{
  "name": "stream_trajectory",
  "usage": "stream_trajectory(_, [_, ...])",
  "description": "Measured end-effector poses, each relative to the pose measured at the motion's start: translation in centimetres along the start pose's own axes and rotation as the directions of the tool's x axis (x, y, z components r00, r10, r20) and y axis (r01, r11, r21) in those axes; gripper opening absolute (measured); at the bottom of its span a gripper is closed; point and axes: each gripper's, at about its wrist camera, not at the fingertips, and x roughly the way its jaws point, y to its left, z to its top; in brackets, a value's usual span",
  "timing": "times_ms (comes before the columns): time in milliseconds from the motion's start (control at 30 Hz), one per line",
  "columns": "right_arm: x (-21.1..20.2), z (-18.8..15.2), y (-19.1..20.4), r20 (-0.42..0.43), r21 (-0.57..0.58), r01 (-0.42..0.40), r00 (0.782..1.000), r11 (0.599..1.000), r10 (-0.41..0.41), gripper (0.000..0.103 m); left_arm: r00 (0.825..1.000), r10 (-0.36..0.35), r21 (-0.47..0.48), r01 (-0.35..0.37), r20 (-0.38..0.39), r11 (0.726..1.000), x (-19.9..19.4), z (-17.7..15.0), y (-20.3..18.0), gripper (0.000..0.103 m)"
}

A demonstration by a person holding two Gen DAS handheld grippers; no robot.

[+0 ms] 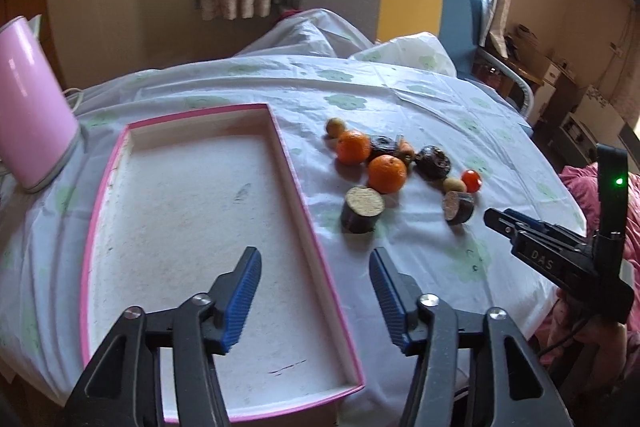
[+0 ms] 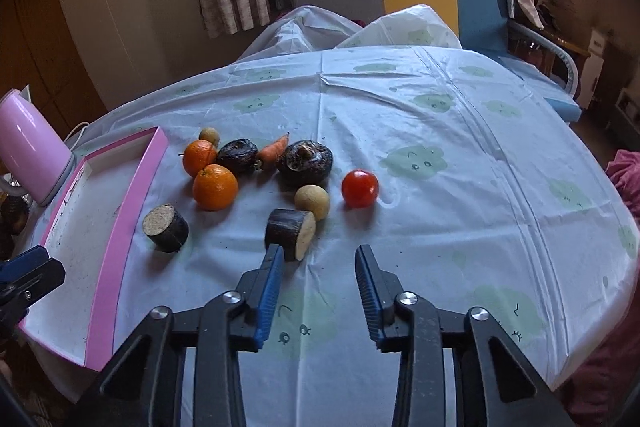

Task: Organize fruits
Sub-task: 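Grasp the tan-faced slice with the left tool while the right tool grasps the dark-skinned slice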

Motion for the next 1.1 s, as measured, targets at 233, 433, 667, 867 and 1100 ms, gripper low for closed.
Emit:
stream_trajectory(233, [0.8, 0.2, -1.5, -0.020, 0.052, -0.081, 0.996, 0.995, 0.083, 0.033, 0.996, -0.063, 0.042, 0.066, -0.058, 0.997, 2.4, 1.4, -1.7, 0.040])
stream_trajectory(433, [1.0, 0.5, -0.2, -0.016, 0.044, -0.160, 0.987, 0.986, 0.161, 0.033, 0.994, -0.058, 0.085, 0.066, -0.093, 0.994, 4.5, 2.6, -2.7, 0.040])
stream_trajectory(667, [1.8, 0.8, 1.1, -0.024, 0.008, -0.153, 0.988, 0.988, 0.153, 0.036, 0.991, -0.046, 0.109, 0.059, -0.126, 0.992, 6.5, 3.4, -3.1, 0.040])
stream_trajectory(867, [2.6, 1.1, 0.7, -0.034, 0.020, -0.140, 0.989, 0.990, 0.141, 0.038, 0.988, -0.025, 0.130, 0.045, -0.155, 0.991, 8.5, 3.7, -3.7, 0.040])
stream_trajectory(1100, [3.5, 1.1, 1.1, -0.055, 0.006, -0.120, 0.991, 0.993, 0.120, 0.027, 0.987, -0.013, 0.153, 0.038, -0.162, 0.988, 9.7, 3.4, -4.0, 0.036])
